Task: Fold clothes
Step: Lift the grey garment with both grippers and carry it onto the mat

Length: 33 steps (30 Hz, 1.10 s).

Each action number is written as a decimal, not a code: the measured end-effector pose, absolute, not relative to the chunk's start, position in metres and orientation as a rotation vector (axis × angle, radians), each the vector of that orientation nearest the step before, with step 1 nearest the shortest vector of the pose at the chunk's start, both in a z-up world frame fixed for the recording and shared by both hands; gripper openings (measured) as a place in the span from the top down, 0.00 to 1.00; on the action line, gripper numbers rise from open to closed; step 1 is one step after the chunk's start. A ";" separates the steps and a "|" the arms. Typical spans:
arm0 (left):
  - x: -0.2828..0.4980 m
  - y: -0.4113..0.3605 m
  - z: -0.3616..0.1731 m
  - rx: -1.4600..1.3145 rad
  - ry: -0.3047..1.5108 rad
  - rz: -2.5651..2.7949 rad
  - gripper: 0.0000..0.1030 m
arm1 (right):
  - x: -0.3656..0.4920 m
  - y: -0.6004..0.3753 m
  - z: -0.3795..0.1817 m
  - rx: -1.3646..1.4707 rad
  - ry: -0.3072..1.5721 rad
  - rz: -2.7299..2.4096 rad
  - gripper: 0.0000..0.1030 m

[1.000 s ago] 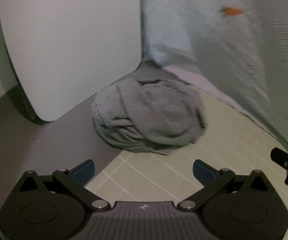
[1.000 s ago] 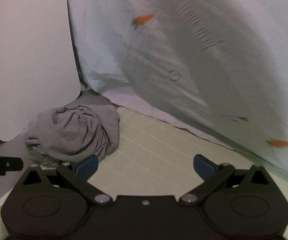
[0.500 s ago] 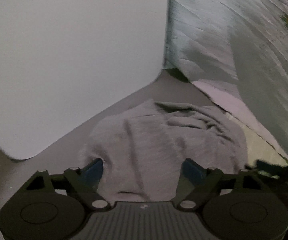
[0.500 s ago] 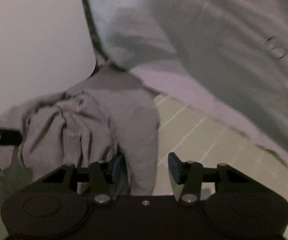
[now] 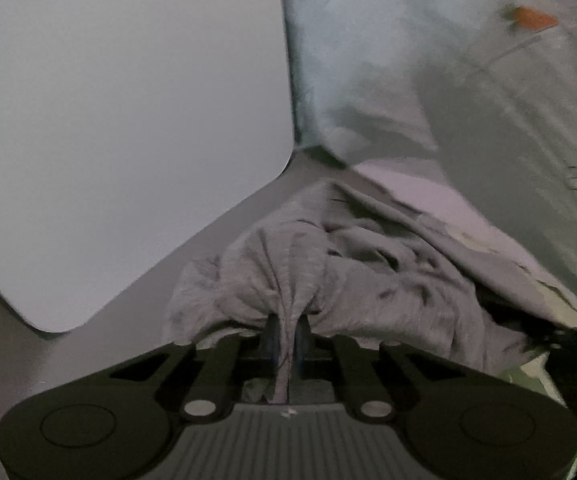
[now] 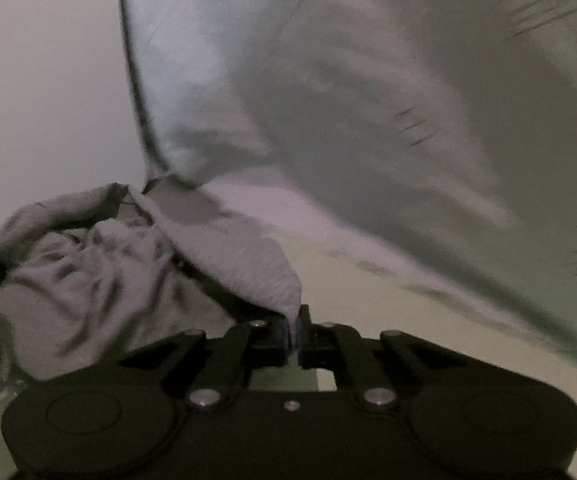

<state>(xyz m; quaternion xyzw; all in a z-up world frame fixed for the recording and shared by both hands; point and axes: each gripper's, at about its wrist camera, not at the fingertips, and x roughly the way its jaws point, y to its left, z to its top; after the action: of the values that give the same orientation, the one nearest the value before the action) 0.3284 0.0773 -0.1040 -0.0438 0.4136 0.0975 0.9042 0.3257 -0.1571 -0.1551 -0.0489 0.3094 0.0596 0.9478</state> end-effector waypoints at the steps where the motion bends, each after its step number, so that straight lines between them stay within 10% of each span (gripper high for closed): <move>1: 0.319 0.070 -0.094 -0.074 0.836 0.190 0.92 | 0.312 -0.166 -0.145 -0.109 0.608 0.091 0.97; 21: 0.106 -0.138 0.008 -0.009 0.662 -0.200 0.95 | -0.057 -0.451 0.019 -0.180 0.285 -0.717 0.97; 33: 0.064 -0.210 0.030 0.000 0.587 -0.281 0.94 | -0.089 -0.522 0.059 -0.214 0.126 -0.773 0.97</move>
<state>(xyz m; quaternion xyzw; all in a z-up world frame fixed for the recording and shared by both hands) 0.0637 -0.2100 0.0299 0.0001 0.2885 -0.1380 0.9475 -0.0886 -0.5223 0.0589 -0.1041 0.0611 -0.3761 0.9187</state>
